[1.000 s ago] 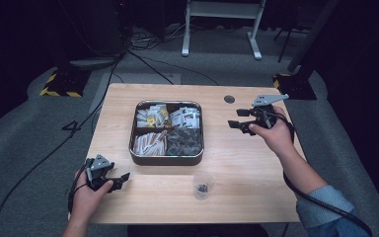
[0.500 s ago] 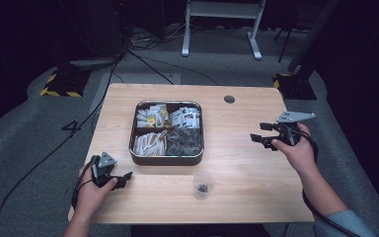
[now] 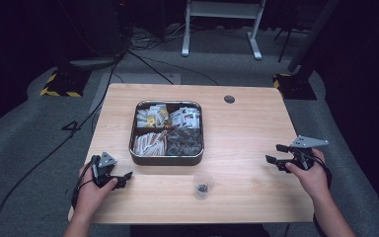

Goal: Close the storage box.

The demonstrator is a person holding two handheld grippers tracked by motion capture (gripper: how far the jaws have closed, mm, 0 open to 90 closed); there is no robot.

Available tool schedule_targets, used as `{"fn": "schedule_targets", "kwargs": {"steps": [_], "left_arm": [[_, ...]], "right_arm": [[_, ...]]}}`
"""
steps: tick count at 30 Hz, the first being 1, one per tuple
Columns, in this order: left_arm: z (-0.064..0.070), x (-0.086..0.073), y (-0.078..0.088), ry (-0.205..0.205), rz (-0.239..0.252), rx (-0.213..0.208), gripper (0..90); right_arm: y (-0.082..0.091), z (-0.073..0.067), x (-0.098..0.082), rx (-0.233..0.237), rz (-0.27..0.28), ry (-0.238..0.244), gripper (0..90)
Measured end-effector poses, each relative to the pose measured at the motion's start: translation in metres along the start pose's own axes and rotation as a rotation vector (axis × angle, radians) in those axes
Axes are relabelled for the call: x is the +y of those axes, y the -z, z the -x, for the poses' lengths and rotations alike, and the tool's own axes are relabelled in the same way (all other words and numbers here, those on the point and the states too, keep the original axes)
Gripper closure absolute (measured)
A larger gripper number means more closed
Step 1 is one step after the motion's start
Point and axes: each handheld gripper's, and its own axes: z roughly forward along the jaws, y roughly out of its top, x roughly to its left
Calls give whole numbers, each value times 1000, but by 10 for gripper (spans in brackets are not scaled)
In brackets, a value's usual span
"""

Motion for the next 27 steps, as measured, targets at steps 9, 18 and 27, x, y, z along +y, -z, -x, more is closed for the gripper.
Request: {"fn": "schedule_targets", "kwargs": {"steps": [9,18,27], "left_arm": [[0,0,0,1,-3,-3,146],[0,1,-1,4,-1,-1,140],[0,1,-1,6,0,-1,138]], "right_arm": [[-3,10,-26,-67,-1,-25,293],[-12,13,-39,-79,-44,-10,284],[-26,7,-46,-44,-100,13,135]]}}
